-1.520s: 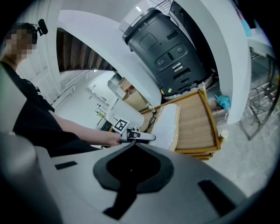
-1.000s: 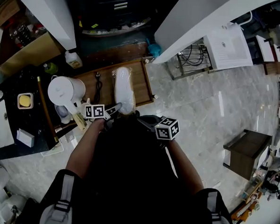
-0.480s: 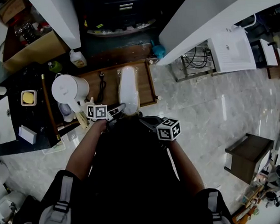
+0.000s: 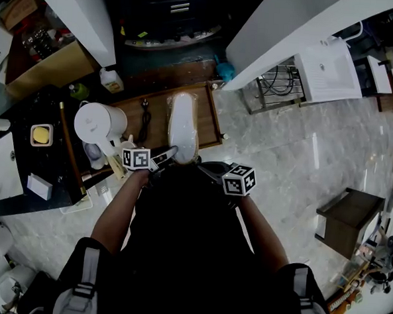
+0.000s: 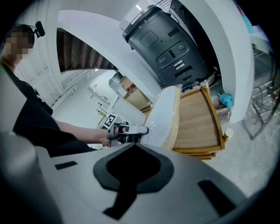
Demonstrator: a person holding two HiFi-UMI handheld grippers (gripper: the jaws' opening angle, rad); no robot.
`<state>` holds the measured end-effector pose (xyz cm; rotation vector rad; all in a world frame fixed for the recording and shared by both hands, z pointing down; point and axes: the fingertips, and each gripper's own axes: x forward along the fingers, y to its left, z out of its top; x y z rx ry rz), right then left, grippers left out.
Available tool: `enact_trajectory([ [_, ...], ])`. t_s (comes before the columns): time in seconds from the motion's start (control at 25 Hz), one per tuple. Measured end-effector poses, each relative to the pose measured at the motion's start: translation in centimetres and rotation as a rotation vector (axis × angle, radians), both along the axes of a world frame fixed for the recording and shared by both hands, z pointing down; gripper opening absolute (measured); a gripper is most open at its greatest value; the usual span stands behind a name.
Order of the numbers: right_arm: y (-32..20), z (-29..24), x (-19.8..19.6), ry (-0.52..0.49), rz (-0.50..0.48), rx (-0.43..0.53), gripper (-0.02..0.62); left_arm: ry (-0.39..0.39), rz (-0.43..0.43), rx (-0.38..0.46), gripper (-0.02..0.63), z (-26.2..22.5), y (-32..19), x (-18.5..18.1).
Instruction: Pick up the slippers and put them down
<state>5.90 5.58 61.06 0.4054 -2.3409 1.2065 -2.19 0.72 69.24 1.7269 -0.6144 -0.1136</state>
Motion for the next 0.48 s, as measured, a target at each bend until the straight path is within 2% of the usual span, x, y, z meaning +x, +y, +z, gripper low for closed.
enact_trajectory([
  [0.48,-0.4,0.2,-0.1,0.000,0.008,0.002,0.006,0.016,0.009,0.025,0.092,-1.6,0.6,-0.3],
])
